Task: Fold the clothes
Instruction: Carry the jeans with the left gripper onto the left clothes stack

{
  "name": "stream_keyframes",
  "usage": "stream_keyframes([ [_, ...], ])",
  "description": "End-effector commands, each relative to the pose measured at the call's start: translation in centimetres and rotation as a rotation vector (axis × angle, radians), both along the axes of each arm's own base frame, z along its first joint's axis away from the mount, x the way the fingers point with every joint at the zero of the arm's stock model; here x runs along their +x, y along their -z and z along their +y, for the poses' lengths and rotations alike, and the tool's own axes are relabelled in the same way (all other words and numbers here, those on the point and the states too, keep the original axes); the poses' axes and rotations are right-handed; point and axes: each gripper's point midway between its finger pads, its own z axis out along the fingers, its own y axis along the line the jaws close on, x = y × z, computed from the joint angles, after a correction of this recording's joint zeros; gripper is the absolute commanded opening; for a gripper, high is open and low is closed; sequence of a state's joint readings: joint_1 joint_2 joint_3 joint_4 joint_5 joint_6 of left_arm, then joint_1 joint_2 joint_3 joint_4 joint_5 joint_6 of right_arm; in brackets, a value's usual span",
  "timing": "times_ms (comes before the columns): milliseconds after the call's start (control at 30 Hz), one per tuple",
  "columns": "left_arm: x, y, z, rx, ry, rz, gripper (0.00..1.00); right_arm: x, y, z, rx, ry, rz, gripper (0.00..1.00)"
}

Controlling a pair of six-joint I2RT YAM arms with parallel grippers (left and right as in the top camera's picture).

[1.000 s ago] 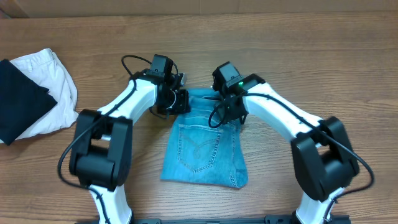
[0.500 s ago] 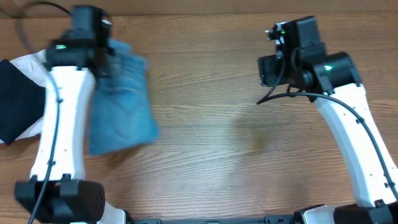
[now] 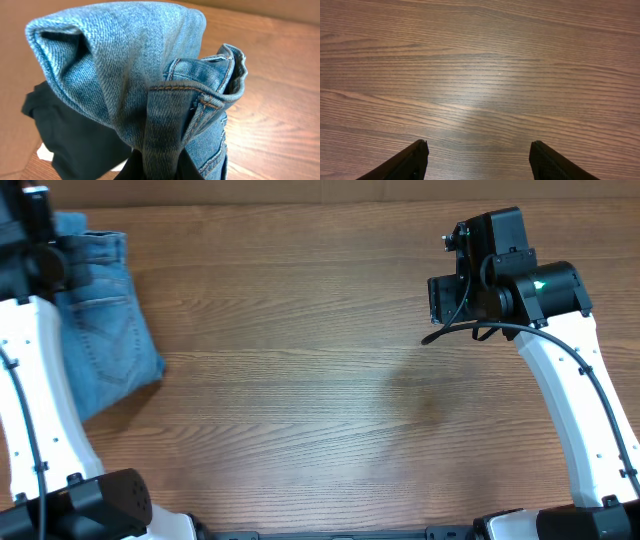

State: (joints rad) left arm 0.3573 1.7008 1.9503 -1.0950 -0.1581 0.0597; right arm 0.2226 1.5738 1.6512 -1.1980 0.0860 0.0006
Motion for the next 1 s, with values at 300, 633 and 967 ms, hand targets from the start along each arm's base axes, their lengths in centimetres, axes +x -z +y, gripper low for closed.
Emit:
stream_keyframes([
  [300,-0.9,-5.3,7.5,-0.091,0.026,-0.302,0.04,-0.3,-0.2,-0.3,-0.006,0.009,0.005,0.69],
  [633,-0.9,1.0,16.9,-0.133,-0.145,-0.275,0.04,-0.7,0.1,-0.4,0.003,0.031,0.025,0.69],
  [967,-3.3,6.2,23.3,-0.206,-0.315,-0.264,0.08,-0.9,0.2,-0.3,0.011,0.035,0.034,0.69],
])
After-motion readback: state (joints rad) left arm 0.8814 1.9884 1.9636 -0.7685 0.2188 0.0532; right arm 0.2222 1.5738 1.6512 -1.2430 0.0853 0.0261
